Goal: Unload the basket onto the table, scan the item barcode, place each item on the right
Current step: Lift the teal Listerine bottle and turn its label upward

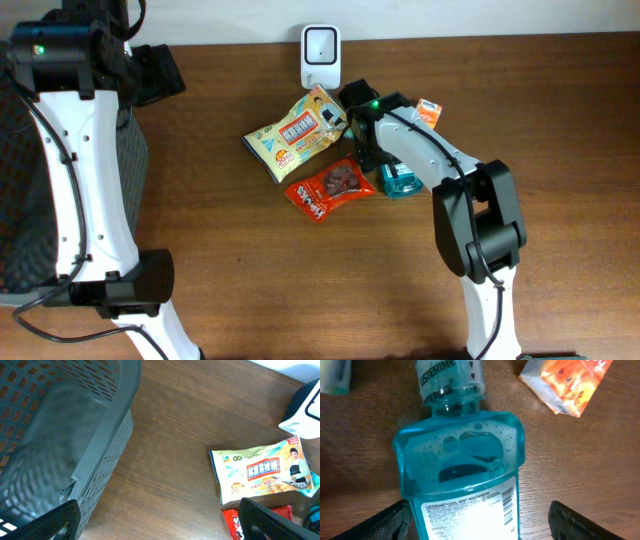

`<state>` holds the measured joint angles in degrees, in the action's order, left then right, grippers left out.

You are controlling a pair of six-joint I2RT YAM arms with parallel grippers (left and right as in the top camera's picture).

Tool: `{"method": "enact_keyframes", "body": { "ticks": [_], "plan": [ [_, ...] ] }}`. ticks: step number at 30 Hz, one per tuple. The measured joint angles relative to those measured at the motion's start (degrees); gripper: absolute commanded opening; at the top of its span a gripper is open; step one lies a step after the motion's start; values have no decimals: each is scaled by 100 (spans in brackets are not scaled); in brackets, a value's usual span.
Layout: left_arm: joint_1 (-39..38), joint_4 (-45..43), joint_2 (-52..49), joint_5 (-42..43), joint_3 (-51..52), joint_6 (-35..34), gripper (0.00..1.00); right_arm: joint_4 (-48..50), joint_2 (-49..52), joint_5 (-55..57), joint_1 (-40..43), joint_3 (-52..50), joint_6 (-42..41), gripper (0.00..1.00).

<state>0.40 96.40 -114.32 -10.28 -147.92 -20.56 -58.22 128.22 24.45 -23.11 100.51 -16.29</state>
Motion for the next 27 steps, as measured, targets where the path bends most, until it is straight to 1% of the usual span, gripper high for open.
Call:
{"method": "enact_keyframes", "body": {
  "ticks": [2, 5, 8, 10, 12, 16, 19, 20, 23, 24, 25, 26, 27],
  "plan": [
    [0, 0, 0, 0, 0, 0, 99, 234, 2, -17, 0, -205, 2, 85],
    [0, 2, 0, 0, 0, 0, 99, 501, -2, -13, 0, -389, -20, 64],
    [0, 0, 0, 0, 0, 0, 99, 713, 0, 9, 13, -461, -4, 63],
    [0, 2, 0, 0, 0, 0, 99, 776, -11, 4, 26, -503, -4, 56],
    [0, 2, 0, 0, 0, 0, 99, 815, -35, -190, 181, -518, 4, 52],
    [0, 0, 0, 0, 0, 0, 99, 835, -79, -1397, 765, -516, -4, 52],
    [0, 2, 0, 0, 0, 0, 99, 710, -81, -2109, 944, -481, 4, 52],
    [0, 2, 0, 0, 0, 0, 99, 645, -76, -2796, 1067, -435, 46, 52],
    [0, 2, 0, 0, 0, 0, 99, 643, -42, -4210, 1368, -398, 114, 53],
    [0, 2, 0, 0, 0, 0, 99, 640, -28, -4529, 1480, -398, 120, 54],
    [0, 0, 0, 0, 0, 0, 99, 608, -11, -4743, 1637, -396, 127, 54],
    [0, 2, 0, 0, 0, 0, 99, 533, 2, -4870, 1853, -393, 151, 58],
    [0, 2, 0, 0, 0, 0, 99, 439, 2, -4828, 1939, -387, 155, 59]
  ]
}}
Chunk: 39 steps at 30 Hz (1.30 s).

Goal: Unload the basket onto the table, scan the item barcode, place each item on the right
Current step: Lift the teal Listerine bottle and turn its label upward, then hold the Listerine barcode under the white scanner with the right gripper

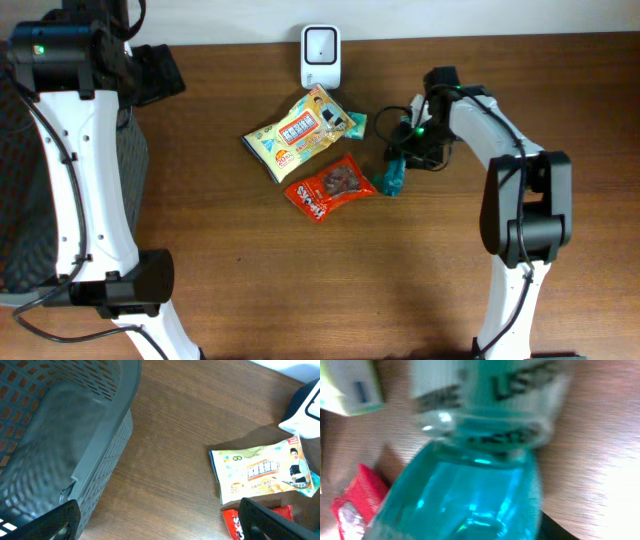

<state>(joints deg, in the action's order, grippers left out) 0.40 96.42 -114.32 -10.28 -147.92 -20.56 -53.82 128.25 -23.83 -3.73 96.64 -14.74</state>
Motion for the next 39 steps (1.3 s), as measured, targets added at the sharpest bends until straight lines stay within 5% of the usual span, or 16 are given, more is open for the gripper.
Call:
{"method": "enact_keyframes", "body": {
  "ticks": [6, 10, 11, 16, 17, 18, 20, 27, 28, 30, 31, 33, 39],
  "plan": [
    [0, -7, 0, 0, 0, 0, 99, -678, -4, 623, 289, 267, 321, 72],
    [0, 0, 0, 0, 0, 0, 99, -1600, -168, 1659, -76, 793, 339, 88],
    [0, 0, 0, -2, 0, 0, 99, -1665, -170, 2006, -302, 798, 240, 98],
    [0, 0, 0, 0, 0, 0, 99, -1128, -175, 2546, -579, 448, -372, 98],
    [0, -2, 0, -2, 0, 0, 99, -1062, -175, 2594, -575, 442, -433, 95],
    [0, 0, 0, 0, 0, 0, 99, -1056, -175, 2608, -575, 442, -457, 78],
    [0, 0, 0, 0, 0, 0, 99, -1043, -175, 2643, -575, 442, -490, 72],
    [0, 0, 0, -2, 0, 0, 99, -669, -166, 2645, -575, 90, -496, 73],
    [0, 0, 0, 0, 0, 0, 99, -656, -166, 2645, -575, 90, -498, 82],
    [0, 0, 0, 0, 0, 0, 99, -638, -166, 2583, -575, 90, -518, 83],
    [0, 0, 0, 0, 0, 0, 99, -612, -166, 2507, -575, 87, -496, 99],
    [0, 0, 0, 0, 0, 0, 99, -525, -166, 2380, -575, 83, -505, 100],
    [0, -2, 0, 0, 0, 0, 99, -343, -164, 2347, -573, -205, -511, 71]
  ]
}}
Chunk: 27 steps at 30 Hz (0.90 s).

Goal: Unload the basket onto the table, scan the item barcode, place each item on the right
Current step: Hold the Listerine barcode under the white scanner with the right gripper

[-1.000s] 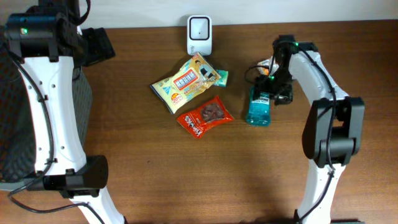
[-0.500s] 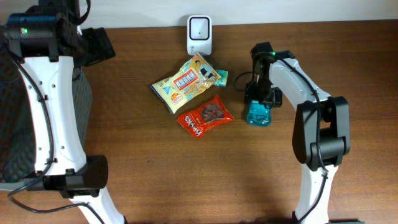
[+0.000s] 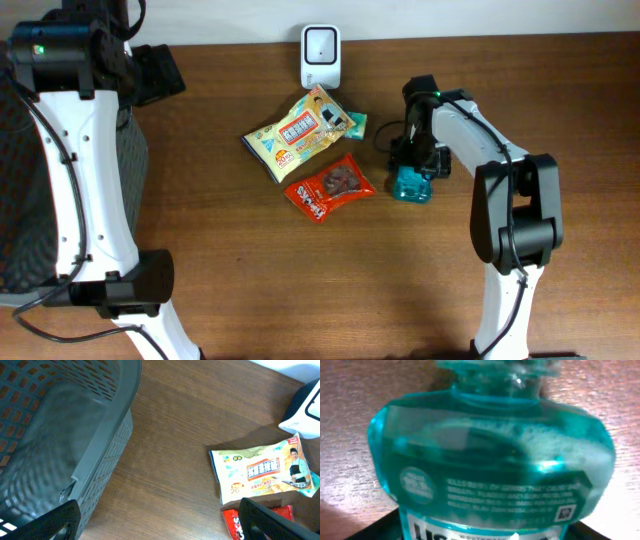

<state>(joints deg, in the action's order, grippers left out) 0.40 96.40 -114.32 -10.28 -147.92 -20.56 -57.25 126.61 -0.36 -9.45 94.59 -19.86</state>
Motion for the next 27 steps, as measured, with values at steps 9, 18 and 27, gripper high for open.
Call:
{"method": "enact_keyframes", "body": {
  "ticks": [9, 18, 27],
  "plan": [
    [0, 0, 0, 0, 0, 0, 99, -15, 63, -256, -4, 767, 13, 61],
    [0, -15, 0, 0, 2, 0, 99, 4527, 146, -1456, -573, 1126, -1982, 49],
    [0, 2, 0, 0, 0, 0, 99, 5735, 372, -87, -1078, 1237, -3289, 45]
  ]
}}
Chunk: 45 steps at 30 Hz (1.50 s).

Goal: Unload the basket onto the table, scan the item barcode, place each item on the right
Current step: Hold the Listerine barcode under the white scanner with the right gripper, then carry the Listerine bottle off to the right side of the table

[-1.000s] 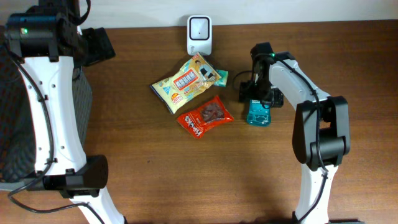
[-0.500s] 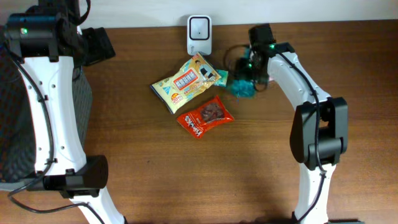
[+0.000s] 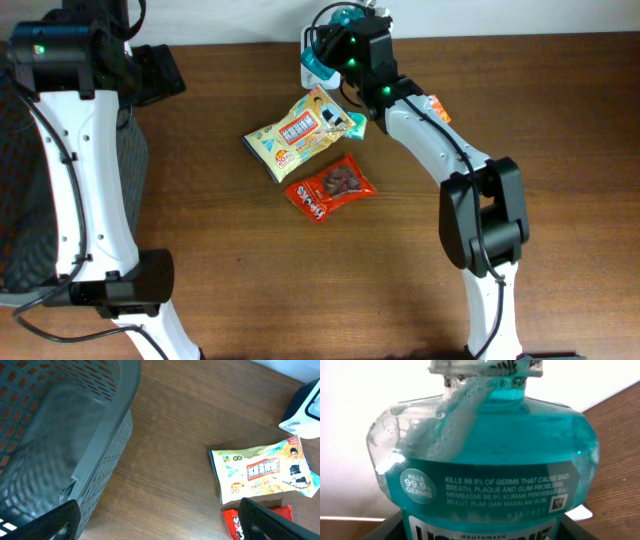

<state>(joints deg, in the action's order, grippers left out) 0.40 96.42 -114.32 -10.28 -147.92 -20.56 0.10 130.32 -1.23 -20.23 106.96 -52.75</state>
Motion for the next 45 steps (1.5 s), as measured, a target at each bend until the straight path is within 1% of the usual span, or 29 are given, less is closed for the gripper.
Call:
{"method": "enact_keyframes", "body": {
  "ticks": [3, 4, 5, 6, 9, 12, 14, 17, 22, 23, 24, 26, 27, 29, 32, 35, 45],
  "plan": [
    [0, -2, 0, -2, 0, 0, 99, -275, 428, 39, -2, 243, 2, 45],
    [0, -2, 0, 0, 0, 0, 99, -258, 496, 39, -2, 256, 0, 51],
    [0, -2, 0, 0, 0, 0, 99, -256, 503, 42, -9, 258, -162, 53],
    [0, 0, 0, -2, 0, 0, 99, -175, 507, 39, -22, 280, -452, 52],
    [0, -2, 0, 0, 0, 0, 99, 332, 616, 42, -50, 345, -973, 51],
    [0, -2, 0, 0, 0, 0, 99, 448, 682, 101, -52, 352, -1029, 45],
    [0, -2, 0, 0, 0, 0, 99, 461, 682, 219, -57, 352, -981, 43],
    [0, -2, 0, -2, 2, 0, 99, 428, 684, 319, -57, 352, -595, 44],
    [0, -2, 0, 0, 2, 0, 99, 411, 695, 387, -57, 428, 393, 44],
    [0, -2, 0, 0, 0, 0, 99, 407, 708, 387, -57, 514, 660, 45],
    [0, -2, 0, -2, 0, 0, 99, 411, 721, 409, -57, 658, 1165, 49],
    [0, -2, 0, 0, 0, 0, 99, 402, 723, 546, -57, 861, 2127, 48],
    [0, 0, 0, 0, 2, 0, 99, 262, 721, 616, -57, 892, 2441, 48],
    [0, 0, 0, 0, 0, 0, 99, -31, 734, 675, -57, 905, 2822, 48],
    [0, -2, 0, -2, 0, 0, 99, -59, 750, 686, -57, 905, 3012, 45],
    [0, 0, 0, 0, 2, 0, 99, -326, 765, 704, -57, 907, 3029, 48],
    [0, -2, 0, -2, 0, 0, 99, -170, 949, 481, -59, 909, 2916, 49]
  ]
}}
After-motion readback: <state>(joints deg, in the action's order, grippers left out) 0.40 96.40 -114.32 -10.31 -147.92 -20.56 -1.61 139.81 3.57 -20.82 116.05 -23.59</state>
